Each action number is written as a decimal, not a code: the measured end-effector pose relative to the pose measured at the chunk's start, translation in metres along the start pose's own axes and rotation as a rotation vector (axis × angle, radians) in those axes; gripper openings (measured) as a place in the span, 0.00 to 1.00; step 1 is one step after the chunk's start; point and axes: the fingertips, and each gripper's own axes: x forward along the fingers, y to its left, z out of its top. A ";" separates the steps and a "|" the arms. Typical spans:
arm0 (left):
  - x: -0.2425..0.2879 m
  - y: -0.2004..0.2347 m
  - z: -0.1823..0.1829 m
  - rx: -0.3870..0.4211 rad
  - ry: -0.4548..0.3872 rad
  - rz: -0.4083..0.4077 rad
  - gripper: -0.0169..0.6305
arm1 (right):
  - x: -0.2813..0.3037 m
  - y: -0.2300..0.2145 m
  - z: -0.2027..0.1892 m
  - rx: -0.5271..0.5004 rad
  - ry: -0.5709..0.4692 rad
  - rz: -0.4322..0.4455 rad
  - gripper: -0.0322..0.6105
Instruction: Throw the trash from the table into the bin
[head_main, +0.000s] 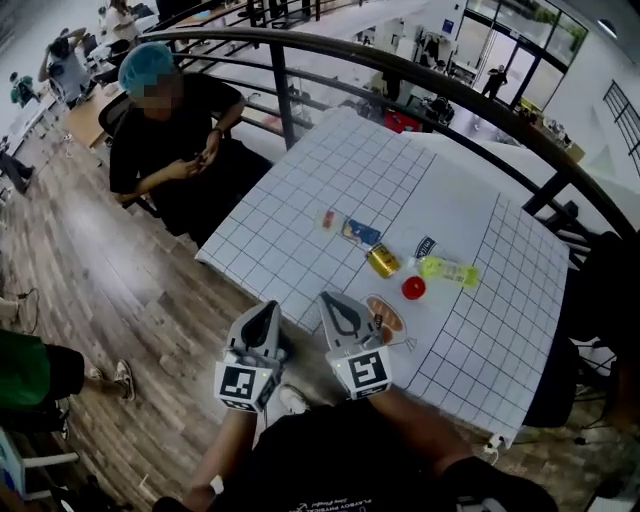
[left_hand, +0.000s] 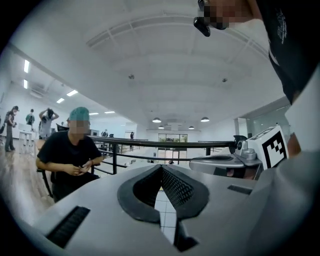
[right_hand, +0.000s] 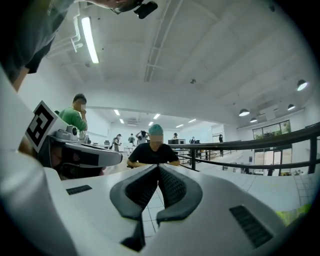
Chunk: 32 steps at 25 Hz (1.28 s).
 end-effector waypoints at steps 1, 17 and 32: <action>0.009 -0.012 -0.002 0.001 0.003 -0.026 0.06 | -0.010 -0.012 -0.004 0.002 0.019 -0.025 0.09; 0.130 -0.160 -0.027 0.039 0.045 -0.274 0.06 | -0.120 -0.161 -0.047 -0.004 0.088 -0.273 0.09; 0.172 -0.208 -0.043 0.057 0.089 -0.397 0.06 | -0.141 -0.200 -0.083 0.047 0.160 -0.393 0.09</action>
